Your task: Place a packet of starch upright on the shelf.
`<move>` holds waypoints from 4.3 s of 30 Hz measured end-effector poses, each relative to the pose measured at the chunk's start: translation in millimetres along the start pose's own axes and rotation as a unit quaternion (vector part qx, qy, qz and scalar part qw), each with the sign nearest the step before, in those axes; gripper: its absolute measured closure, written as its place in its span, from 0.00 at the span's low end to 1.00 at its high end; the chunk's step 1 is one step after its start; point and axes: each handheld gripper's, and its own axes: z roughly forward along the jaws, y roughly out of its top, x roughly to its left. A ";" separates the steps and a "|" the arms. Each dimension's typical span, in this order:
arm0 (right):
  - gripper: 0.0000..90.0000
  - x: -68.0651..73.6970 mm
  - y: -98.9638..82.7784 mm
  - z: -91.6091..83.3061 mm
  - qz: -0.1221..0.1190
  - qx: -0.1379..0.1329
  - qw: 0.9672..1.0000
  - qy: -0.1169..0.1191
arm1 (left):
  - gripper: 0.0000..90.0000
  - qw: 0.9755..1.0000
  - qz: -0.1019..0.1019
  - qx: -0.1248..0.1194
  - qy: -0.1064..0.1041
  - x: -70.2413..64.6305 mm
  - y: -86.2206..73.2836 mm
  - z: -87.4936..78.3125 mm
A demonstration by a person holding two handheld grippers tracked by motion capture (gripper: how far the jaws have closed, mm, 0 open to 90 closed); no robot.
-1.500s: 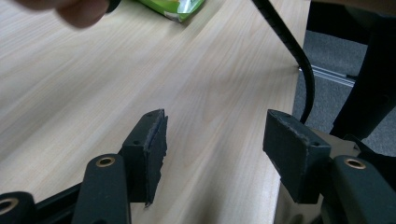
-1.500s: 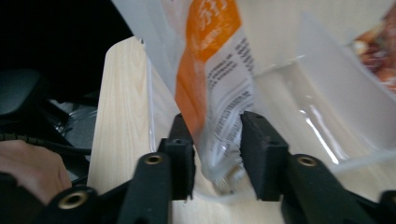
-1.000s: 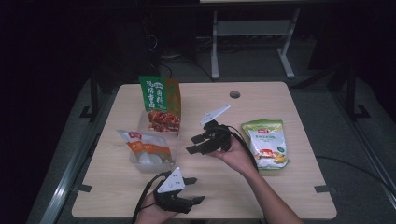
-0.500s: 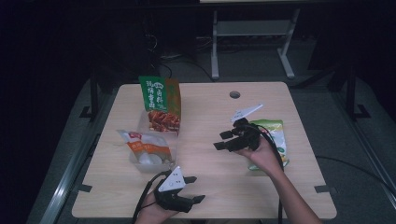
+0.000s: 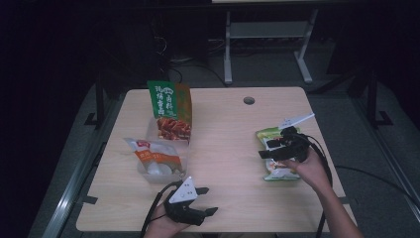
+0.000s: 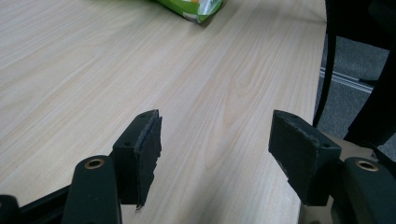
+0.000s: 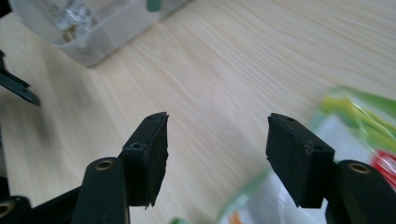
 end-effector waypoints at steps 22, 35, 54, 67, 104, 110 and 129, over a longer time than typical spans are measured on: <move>0.41 -71.7 -61.8 -32.6 0.093 0.022 0.990 -0.101 | 0.38 1.000 -0.005 0.001 -0.005 0.3 -0.3 2.6; 0.54 -90.1 -77.2 -31.5 0.152 0.016 0.987 -0.054 | 0.38 1.000 -0.002 0.002 -0.007 -0.1 -0.1 3.8; 0.92 -69.1 -92.4 -33.8 0.141 0.010 0.989 -0.047 | 0.38 1.000 -0.003 0.002 -0.006 -0.1 -0.1 4.3; 0.62 -90.5 -84.3 -20.9 0.188 0.005 0.981 -0.038 | 0.38 1.000 -0.005 0.003 -0.008 0.1 0.0 5.1; 0.99 -28.0 -58.8 -45.9 0.071 -0.062 0.995 -0.016 | 0.33 0.999 -0.036 -0.004 -0.015 21.4 34.1 35.6; 0.99 -17.8 -57.2 -50.7 0.059 -0.074 0.995 -0.012 | 0.31 0.999 -0.038 -0.011 -0.014 23.8 45.1 44.2; 0.99 17.2 -47.2 -50.6 0.012 -0.113 0.993 0.010 | 0.35 0.992 -0.108 -0.033 -0.064 52.0 73.9 92.6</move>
